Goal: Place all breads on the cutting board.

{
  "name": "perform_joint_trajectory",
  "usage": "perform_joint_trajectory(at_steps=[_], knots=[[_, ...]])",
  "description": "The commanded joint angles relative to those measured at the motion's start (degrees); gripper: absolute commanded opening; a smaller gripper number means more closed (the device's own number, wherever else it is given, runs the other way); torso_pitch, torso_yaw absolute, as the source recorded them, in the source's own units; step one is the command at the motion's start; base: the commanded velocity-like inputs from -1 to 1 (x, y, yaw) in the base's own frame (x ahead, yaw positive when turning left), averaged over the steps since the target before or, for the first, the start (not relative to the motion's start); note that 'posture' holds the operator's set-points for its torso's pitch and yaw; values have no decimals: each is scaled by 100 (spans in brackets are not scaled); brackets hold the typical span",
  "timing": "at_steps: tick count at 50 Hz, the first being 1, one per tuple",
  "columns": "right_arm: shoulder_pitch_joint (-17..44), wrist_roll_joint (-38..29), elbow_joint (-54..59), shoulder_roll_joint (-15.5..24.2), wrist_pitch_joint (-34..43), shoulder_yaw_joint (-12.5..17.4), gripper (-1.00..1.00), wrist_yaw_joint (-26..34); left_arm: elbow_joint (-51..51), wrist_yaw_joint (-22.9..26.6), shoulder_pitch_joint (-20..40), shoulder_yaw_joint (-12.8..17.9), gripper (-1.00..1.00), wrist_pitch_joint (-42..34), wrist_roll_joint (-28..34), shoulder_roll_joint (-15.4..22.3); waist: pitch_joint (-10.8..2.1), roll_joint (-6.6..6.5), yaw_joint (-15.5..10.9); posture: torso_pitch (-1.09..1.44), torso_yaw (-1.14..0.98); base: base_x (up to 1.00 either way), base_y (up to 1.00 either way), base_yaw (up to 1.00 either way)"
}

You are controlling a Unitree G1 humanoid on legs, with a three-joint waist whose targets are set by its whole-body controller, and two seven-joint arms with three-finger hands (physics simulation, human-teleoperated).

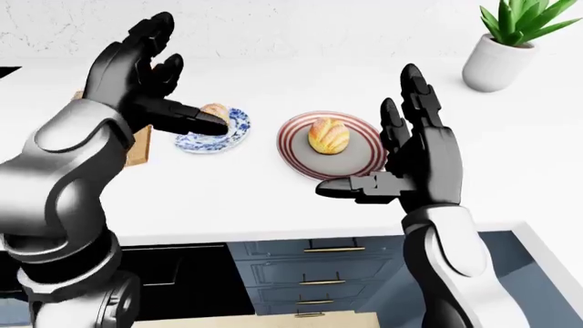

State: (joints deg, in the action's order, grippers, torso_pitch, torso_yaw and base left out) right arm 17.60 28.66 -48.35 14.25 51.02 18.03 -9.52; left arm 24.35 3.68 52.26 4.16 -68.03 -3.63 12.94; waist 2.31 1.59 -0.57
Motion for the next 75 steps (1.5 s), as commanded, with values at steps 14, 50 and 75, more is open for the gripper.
perform_joint_trajectory(at_steps=[14,50,75], knots=[[194,90,-135,92,-116,104,100,-45,-2814,931,1100,-13,100,1652,1162,341,-158,38,2,0,0,0,0,0],[-49,14,92,66,-466,149,100,141,-6256,1446,1710,-102,51,4215,2270,125,-192,94,-6,0,0,0,0,0],[-102,-51,138,33,-546,159,100,236,-7522,740,1926,-93,45,5051,2337,80,-246,86,7,0,0,0,0,0]])
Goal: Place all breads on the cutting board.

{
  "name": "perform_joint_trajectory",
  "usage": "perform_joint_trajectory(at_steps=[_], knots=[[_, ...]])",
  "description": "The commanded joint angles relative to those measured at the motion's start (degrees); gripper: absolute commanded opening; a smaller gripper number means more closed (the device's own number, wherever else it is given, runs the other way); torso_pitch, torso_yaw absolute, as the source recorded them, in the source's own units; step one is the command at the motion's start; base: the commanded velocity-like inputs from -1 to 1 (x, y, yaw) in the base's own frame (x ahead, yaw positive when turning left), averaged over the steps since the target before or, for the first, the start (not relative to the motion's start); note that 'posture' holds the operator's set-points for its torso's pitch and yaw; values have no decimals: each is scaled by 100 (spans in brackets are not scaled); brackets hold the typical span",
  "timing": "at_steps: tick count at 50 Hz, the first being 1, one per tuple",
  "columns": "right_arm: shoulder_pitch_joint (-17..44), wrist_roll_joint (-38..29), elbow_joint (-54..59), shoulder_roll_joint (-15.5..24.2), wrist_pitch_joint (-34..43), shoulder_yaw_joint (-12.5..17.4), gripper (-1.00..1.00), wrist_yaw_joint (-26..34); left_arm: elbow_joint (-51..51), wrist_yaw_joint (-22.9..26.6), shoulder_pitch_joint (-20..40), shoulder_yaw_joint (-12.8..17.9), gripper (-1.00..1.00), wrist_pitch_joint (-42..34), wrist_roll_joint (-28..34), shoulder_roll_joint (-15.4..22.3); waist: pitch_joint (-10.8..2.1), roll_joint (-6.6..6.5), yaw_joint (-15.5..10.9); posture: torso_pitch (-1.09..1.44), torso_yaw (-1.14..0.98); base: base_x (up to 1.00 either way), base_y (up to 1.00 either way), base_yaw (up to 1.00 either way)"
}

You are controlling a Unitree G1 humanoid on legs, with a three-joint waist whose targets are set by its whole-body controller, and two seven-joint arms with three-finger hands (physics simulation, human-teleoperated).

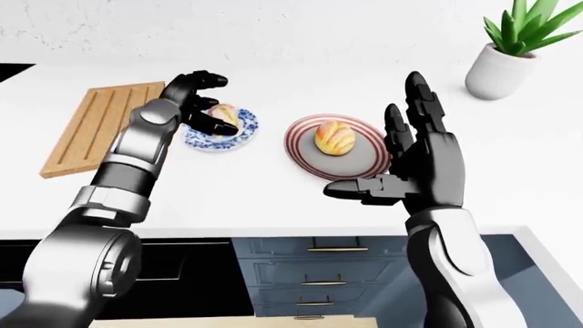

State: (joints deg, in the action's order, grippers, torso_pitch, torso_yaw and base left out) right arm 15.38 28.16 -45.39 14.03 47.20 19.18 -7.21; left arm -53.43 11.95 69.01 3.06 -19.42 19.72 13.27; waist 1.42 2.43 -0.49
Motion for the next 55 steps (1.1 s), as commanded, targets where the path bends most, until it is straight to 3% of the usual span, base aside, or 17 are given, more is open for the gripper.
perform_joint_trajectory(at_steps=[1,11,16,23,33,40,45,55], knots=[[117,-4,-154,52,-171,42,100,8,278,-96,221,-8,45,182,20,22,-158,1,1,0,0,0,0,0],[93,-14,-164,39,-185,38,100,21,101,-216,231,-29,42,340,64,-29,-166,0,0,0,0,0,0,0],[75,-10,-165,35,-199,49,100,37,162,-219,203,-55,16,343,124,-53,-168,-1,2,0,0,0,0,0],[68,-14,-171,31,-212,41,100,44,153,-263,127,-73,8,461,213,-62,-168,-6,5,0,0,0,0,0],[37,26,-225,22,-222,84,100,54,475,-405,-191,-223,3,908,811,-150,-169,-5,3,0,0,0,0,0],[81,82,-215,58,-197,105,100,26,466,-478,-191,-173,-42,988,942,-156,-169,-6,8,0,0,0,0,0],[123,116,-228,90,-162,108,100,-11,669,-442,-216,-141,-97,914,927,-168,-167,-11,13,0,0,0,0,0],[366,424,-423,266,172,224,100,-261,2234,-166,-160,-38,-100,38,770,-43,-114,-12,17,0,0,0,0,0]])
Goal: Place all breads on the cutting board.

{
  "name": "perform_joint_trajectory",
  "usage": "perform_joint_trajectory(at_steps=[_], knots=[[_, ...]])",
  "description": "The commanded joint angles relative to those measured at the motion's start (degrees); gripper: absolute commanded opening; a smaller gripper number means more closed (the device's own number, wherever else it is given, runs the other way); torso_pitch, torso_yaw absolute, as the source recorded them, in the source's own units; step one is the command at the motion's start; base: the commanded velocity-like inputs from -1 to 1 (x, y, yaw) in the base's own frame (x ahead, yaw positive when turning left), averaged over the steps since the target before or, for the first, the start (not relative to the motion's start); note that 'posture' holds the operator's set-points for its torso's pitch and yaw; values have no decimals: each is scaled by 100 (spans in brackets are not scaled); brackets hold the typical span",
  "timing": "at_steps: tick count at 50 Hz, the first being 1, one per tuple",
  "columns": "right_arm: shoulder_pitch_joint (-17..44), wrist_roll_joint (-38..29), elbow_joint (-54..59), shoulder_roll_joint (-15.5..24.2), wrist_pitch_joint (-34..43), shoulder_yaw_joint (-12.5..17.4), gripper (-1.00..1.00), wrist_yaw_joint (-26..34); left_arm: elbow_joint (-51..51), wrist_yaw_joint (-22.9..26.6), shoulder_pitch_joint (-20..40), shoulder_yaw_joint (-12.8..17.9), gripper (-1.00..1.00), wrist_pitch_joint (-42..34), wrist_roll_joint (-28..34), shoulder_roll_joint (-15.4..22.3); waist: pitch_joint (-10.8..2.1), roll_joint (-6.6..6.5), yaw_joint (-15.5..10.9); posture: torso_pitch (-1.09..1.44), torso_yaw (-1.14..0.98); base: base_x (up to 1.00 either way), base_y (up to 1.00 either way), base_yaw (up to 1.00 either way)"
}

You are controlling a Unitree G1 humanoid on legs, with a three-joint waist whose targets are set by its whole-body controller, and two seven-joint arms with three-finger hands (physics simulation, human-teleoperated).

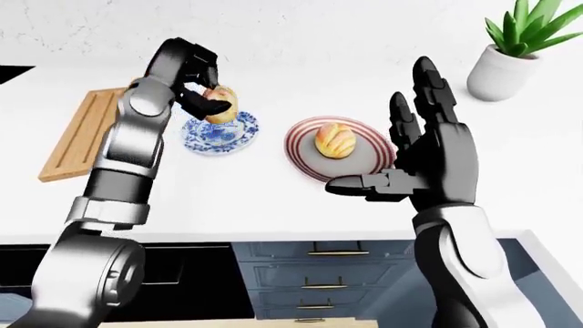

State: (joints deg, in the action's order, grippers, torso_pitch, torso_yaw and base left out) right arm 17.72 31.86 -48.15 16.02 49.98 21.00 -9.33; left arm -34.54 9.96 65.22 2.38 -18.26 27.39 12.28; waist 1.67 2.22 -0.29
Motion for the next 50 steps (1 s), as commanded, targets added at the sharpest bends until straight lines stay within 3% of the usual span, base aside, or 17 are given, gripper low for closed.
perform_joint_trajectory(at_steps=[1,5,8,16,21,26,32,38,44,50], knots=[[155,73,-152,83,-87,40,100,-75,479,69,205,28,-100,-153,11,67,-137,6,-4,0,0,0,0,0],[362,206,-206,195,113,53,100,-226,1254,324,73,42,-100,-608,43,91,-124,-2,-6,0,0,0,0,0],[1007,599,-257,562,782,213,100,-588,2272,709,-119,64,-100,-1237,99,138,-116,-8,-5,0,0,0,0,0],[2278,604,208,1410,1765,-182,100,-812,4113,1492,-535,-33,-100,-2249,434,120,-23,19,-16,0,0,0,0,0],[2619,-555,872,1756,1536,-901,100,-110,4692,1773,-766,-39,-100,-2437,561,89,8,29,-30,0,0,0,0,0],[3080,-2259,1574,1977,1196,-1576,100,1332,4835,1839,-877,38,-100,-2491,572,87,-3,34,-27,0,0,0,0,0],[3309,-4137,2008,1755,922,-1939,100,2935,4892,1875,-846,22,-100,-2570,605,91,16,-8,-26,0,0,0,0,0],[3479,-5449,2197,1332,732,-1849,100,4290,4924,1904,-808,13,-100,-2631,634,96,1,-49,-19,0,0,0,0,0],[3632,-6342,2554,948,569,-1830,100,5075,4877,1923,-749,3,-100,-2638,661,96,-6,-104,-3,0,0,0,0,0],[3522,-6875,2712,595,262,-1775,100,5435,4873,1955,-735,12,-100,-2655,665,103,-18,-128,16,0,0,0,0,0]])
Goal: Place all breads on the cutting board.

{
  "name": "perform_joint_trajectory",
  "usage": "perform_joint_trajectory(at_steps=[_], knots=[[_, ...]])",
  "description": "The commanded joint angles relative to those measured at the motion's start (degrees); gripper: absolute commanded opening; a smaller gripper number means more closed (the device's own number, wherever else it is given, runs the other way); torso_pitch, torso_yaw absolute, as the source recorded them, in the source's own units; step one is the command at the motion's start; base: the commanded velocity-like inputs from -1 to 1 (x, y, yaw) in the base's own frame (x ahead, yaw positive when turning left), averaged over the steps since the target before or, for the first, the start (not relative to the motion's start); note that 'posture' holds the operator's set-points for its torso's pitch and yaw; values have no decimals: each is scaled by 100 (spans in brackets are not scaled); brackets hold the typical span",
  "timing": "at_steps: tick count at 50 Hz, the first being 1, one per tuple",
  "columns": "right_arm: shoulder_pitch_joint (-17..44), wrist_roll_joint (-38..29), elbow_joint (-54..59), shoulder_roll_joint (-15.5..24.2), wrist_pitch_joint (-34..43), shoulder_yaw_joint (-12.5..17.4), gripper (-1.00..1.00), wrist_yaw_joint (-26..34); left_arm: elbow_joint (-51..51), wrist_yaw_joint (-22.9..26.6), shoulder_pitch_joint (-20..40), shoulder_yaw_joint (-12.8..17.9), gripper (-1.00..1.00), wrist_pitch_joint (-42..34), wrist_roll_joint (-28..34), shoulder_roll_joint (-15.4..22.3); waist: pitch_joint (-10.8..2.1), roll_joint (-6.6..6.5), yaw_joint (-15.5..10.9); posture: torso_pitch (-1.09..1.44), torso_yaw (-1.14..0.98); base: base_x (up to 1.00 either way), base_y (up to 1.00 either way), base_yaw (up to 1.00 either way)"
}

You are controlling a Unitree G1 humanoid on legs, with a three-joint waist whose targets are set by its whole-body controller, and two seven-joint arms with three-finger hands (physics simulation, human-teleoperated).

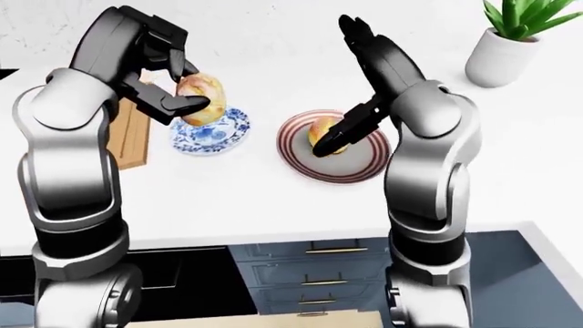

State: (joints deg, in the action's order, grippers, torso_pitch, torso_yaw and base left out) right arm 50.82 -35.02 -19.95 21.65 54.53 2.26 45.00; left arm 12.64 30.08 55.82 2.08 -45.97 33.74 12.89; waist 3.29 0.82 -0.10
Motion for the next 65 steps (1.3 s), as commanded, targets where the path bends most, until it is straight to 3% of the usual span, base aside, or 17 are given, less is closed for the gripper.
perform_joint_trajectory(at_steps=[1,7,23,40,65], knots=[[245,-238,-54,-10,-219,117,100,17,158,-60,196,39,-100,121,33,38,-183,7,-1,0,0,0,0,0],[376,-415,294,-181,-374,220,100,-61,202,0,214,17,-100,99,56,47,-180,-19,5,0,0,0,0,0],[253,-377,1008,-507,-875,147,100,-498,125,19,323,49,-100,111,61,55,-181,-21,14,0,0,0,0,0],[226,-250,1679,-553,-1266,163,70,-860,197,39,322,40,-100,50,54,57,-195,-18,11,0,0,0,0,0],[218,-41,2428,-528,-1591,186,60,-1264,123,58,394,17,-100,88,91,37,-212,-1,1,0,0,0,0,0]])
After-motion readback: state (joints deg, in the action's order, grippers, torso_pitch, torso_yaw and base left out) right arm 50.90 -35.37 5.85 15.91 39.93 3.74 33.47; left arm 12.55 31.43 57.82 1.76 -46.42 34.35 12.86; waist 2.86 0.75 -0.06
